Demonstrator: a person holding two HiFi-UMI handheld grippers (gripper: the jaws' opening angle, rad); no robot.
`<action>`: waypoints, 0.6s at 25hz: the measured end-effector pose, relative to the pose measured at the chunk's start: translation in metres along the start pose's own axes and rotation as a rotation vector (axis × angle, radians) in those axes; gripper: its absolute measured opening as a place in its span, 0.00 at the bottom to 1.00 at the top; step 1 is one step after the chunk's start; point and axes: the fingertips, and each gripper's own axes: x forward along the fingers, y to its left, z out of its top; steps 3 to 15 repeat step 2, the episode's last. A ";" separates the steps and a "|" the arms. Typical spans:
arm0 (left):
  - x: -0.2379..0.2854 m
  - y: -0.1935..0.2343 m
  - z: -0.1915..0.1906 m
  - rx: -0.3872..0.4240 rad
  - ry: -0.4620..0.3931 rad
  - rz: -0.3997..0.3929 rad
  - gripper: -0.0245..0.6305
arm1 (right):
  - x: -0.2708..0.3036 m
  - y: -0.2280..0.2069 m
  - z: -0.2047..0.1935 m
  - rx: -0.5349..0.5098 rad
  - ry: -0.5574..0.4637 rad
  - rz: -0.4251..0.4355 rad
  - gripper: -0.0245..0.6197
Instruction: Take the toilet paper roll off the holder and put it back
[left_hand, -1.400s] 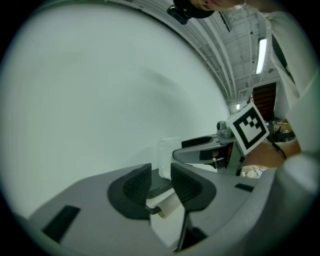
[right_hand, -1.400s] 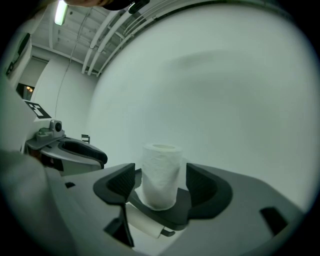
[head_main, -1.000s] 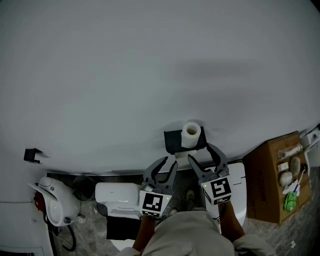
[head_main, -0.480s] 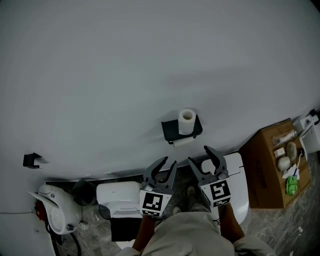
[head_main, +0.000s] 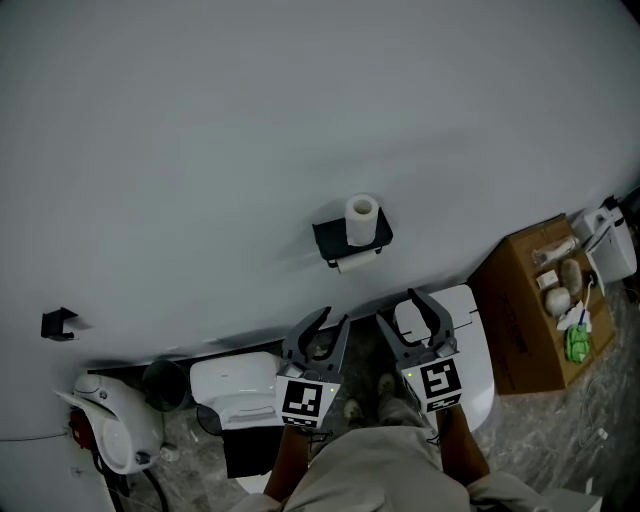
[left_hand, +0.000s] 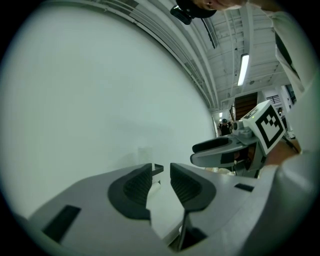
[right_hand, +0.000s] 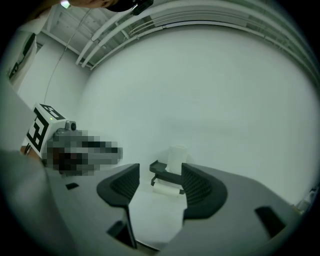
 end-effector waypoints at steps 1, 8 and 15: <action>-0.002 -0.001 0.001 0.002 -0.005 0.001 0.22 | -0.003 0.001 0.000 0.000 0.000 -0.002 0.44; -0.004 -0.001 0.003 0.004 -0.009 0.002 0.22 | -0.005 0.003 0.001 0.000 0.001 -0.004 0.44; -0.004 -0.001 0.003 0.004 -0.009 0.002 0.22 | -0.005 0.003 0.001 0.000 0.001 -0.004 0.44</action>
